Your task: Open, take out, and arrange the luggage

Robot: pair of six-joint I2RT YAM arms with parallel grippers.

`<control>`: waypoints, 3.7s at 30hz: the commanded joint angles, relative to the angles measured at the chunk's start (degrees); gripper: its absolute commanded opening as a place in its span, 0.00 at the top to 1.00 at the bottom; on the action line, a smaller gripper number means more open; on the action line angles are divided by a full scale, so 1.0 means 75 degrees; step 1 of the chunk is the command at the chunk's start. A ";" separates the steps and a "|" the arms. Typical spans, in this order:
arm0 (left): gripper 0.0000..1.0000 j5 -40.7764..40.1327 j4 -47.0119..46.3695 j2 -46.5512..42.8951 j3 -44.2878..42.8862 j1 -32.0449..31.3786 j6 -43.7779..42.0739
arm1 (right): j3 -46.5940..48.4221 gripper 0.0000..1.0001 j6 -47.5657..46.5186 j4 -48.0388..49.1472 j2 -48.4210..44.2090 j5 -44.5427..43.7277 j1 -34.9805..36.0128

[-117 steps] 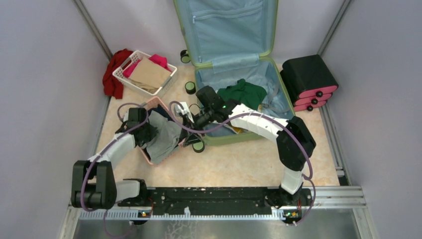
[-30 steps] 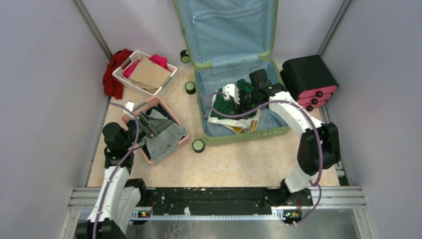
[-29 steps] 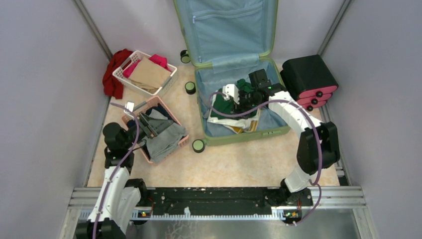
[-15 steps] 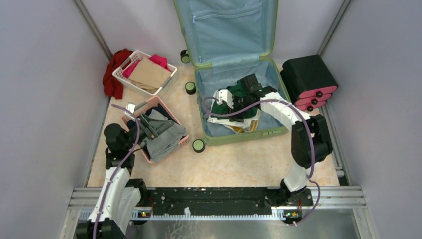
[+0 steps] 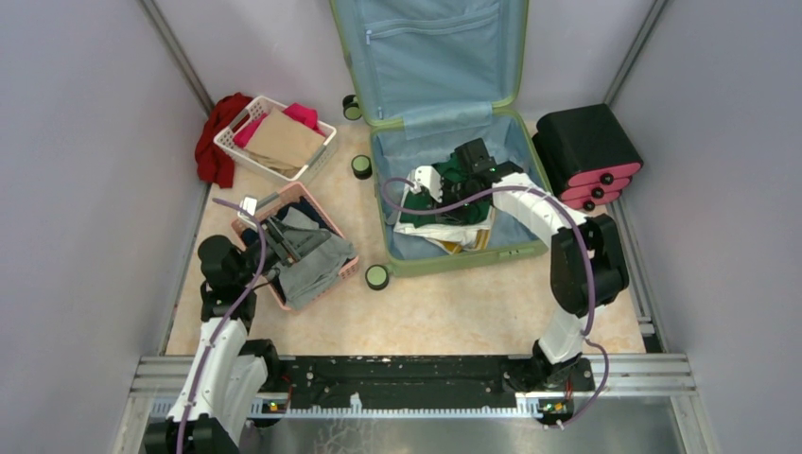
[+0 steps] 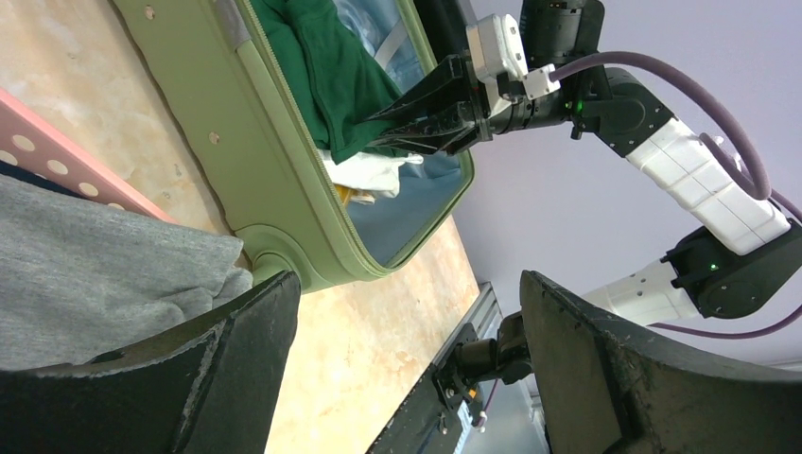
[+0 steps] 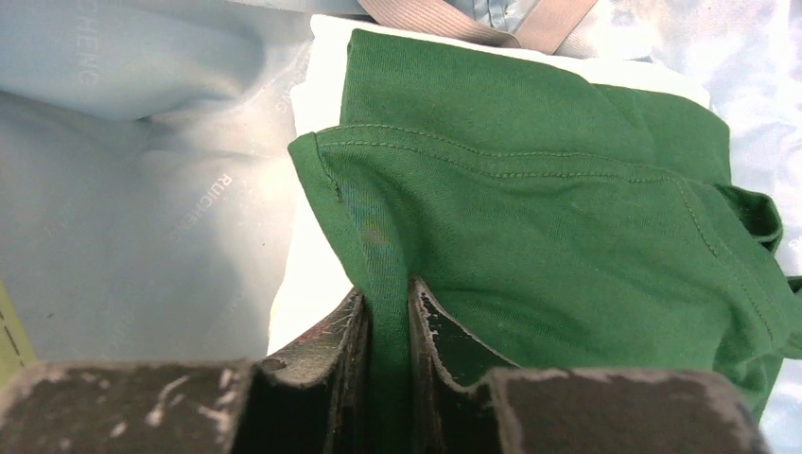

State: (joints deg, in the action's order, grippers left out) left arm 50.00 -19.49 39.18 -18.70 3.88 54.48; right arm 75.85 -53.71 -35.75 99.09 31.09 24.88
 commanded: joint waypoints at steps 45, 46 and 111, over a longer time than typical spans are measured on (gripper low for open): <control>0.07 -0.2479 -0.1016 0.1126 -0.0428 -0.3004 0.1172 | 0.2080 1.00 0.2335 -0.1352 -0.0399 0.2268 -0.0588; 0.06 -0.2674 -0.1204 0.1321 -0.0454 -0.3099 0.1352 | 0.2107 1.00 0.2360 -0.1389 -0.0416 0.2375 -0.0661; 0.85 -0.6340 -0.2004 0.7371 -0.4008 -0.5744 0.5434 | 0.0934 1.00 0.1335 -0.1991 -0.1688 0.3906 -0.1000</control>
State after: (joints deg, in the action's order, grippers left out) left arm 1.54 -31.09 94.83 -48.73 -39.22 97.86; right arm 83.53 -41.23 -49.39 90.45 55.27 17.43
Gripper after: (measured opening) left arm 0.275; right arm 0.021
